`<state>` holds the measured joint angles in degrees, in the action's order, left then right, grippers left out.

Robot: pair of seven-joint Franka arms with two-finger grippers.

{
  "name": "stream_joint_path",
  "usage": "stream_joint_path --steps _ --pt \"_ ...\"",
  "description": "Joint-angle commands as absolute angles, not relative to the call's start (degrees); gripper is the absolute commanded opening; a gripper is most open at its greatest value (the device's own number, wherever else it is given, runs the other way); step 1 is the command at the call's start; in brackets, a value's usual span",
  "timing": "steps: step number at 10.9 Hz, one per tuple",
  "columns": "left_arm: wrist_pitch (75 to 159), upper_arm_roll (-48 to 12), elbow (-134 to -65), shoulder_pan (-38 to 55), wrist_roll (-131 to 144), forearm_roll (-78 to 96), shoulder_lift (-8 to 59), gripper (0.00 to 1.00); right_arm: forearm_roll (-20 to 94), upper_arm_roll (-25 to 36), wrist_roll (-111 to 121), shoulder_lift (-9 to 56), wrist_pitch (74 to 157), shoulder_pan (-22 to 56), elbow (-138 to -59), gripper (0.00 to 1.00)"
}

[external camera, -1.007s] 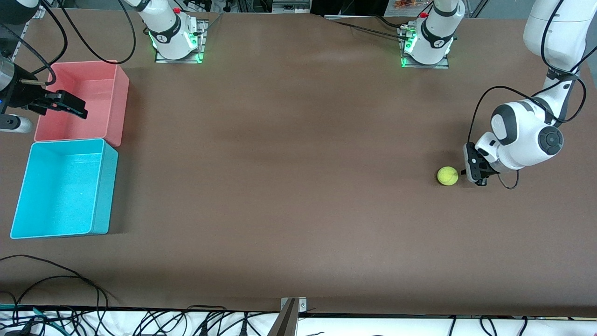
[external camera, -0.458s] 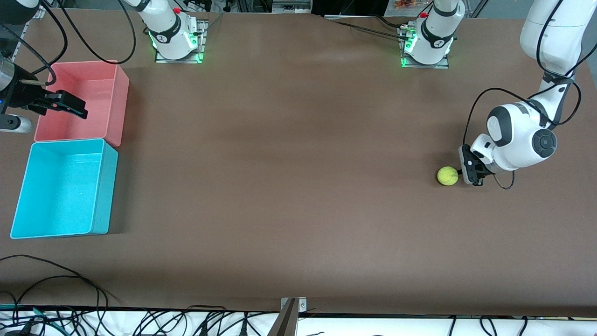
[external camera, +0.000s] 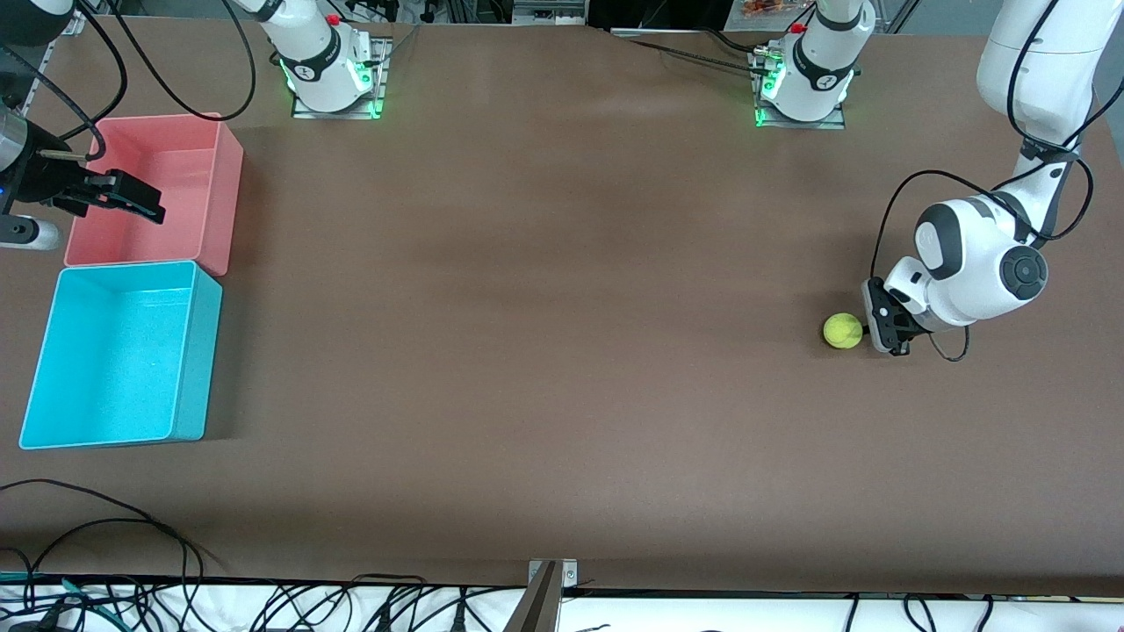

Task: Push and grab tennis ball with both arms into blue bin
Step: 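Push the tennis ball with the left gripper toward the bins, then reach the right gripper down toward the rolling tennis ball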

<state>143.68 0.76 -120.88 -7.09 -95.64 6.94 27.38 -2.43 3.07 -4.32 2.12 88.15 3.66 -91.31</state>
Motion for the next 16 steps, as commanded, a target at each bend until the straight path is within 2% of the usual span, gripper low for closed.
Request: stream_joint_path --steps 1,4,6,11,16 --pt "143.79 1.05 -119.53 -6.42 -95.36 8.52 28.65 0.00 -1.67 2.90 -4.66 2.20 87.80 3.25 -90.70 1.00" --pt "144.23 0.53 -117.26 0.58 -81.28 10.11 30.49 0.00 -1.67 2.90 -4.66 2.20 87.72 3.25 -90.70 1.00" --pt "144.32 -3.76 -116.37 5.17 -67.21 9.58 30.41 0.00 -1.67 2.90 -4.66 2.28 87.72 3.25 -90.70 1.00" --pt "144.14 -3.96 -116.46 6.15 -65.65 9.84 28.83 0.00 -1.49 2.55 -4.75 3.25 88.24 3.87 -90.70 1.00" --pt "143.44 -3.87 -116.81 5.80 -65.74 9.84 28.30 0.20 -0.97 2.29 -4.75 5.53 90.26 6.32 -90.88 1.00"
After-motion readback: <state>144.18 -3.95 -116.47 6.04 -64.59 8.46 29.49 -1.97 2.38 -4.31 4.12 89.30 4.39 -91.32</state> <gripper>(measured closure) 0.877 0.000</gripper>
